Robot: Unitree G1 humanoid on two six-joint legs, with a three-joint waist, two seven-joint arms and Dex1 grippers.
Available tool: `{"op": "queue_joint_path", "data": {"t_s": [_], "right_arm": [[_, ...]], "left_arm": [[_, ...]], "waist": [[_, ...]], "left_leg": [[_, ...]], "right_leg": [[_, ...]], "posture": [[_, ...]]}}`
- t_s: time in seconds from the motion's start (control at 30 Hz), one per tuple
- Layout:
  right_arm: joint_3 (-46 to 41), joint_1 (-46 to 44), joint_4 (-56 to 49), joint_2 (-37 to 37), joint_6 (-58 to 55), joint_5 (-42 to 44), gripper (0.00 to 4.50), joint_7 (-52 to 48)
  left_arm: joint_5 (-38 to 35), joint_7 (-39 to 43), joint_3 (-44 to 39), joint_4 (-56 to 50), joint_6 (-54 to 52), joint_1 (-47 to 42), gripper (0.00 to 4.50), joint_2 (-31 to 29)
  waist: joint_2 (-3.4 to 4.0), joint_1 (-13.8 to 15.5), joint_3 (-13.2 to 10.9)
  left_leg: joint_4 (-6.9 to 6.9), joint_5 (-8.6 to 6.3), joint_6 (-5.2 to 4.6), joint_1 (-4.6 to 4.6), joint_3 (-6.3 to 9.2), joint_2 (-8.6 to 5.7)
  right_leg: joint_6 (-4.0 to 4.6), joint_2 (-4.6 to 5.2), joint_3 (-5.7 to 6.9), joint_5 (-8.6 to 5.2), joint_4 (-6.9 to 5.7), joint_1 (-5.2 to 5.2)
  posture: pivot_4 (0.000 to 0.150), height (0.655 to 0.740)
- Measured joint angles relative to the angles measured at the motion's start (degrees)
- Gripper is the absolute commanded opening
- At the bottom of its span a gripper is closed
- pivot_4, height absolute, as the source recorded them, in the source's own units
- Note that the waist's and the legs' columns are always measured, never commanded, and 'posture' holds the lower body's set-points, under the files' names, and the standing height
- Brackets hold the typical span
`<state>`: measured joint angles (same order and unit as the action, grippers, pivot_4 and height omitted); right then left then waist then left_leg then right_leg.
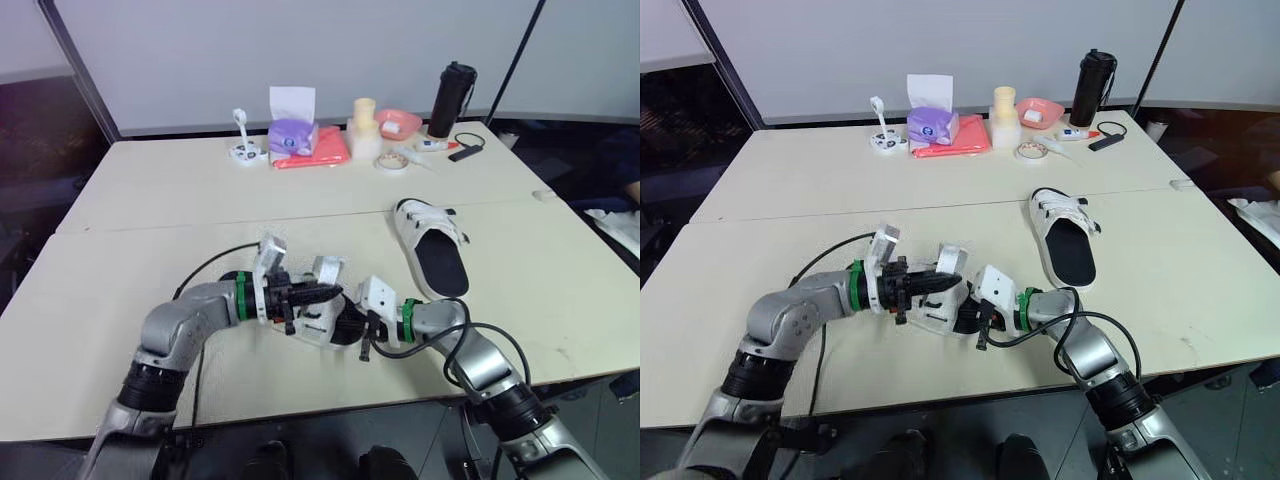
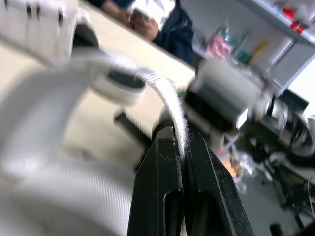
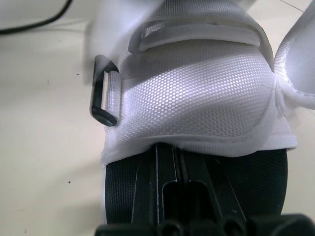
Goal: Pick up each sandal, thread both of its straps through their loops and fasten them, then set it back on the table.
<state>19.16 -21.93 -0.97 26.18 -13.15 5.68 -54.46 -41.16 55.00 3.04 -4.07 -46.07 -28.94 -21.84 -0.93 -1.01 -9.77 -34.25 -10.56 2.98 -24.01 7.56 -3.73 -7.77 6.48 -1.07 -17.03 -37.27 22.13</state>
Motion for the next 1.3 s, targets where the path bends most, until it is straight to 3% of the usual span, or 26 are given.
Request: {"op": "queue_joint_path", "data": {"t_s": [0.27,0.57,1.3], "right_arm": [[0.28,0.05,-0.01,0.33,0.82,-1.01,0.0,-0.06],[0.5,0.08,-0.05,0.73,1.07,-1.62,0.0,-0.05],[0.33,1.07,-1.71,1.81,0.9,-2.24,0.0,0.03]], "left_arm": [[-4.68,3.83,-1.74,9.51,-6.18,-3.62,0.08,1.22],[-9.61,4.39,-2.88,10.3,-15.16,-3.35,0.08,1.92],[-2.49,8.45,0.15,12.86,-4.68,-0.87,0.08,4.09]], "waist": [[-0.01,0.04,0.01],[-0.01,0.06,0.01],[-0.01,0.4,0.02]], "left_leg": [[0.03,0.0,0.0,0.28,0.0,-0.05],[0.1,-0.01,0.0,0.6,0.04,-0.05],[0.11,-0.02,0.0,0.62,0.13,-0.22]], "right_leg": [[-0.01,0.0,0.01,-0.01,0.04,-0.32],[-0.02,0.02,0.02,-0.03,0.14,-0.66],[-0.04,0.2,0.07,-0.05,0.22,-0.75]], "posture": [[0.15,0.74],[0.15,0.74],[0.15,0.74]]}}
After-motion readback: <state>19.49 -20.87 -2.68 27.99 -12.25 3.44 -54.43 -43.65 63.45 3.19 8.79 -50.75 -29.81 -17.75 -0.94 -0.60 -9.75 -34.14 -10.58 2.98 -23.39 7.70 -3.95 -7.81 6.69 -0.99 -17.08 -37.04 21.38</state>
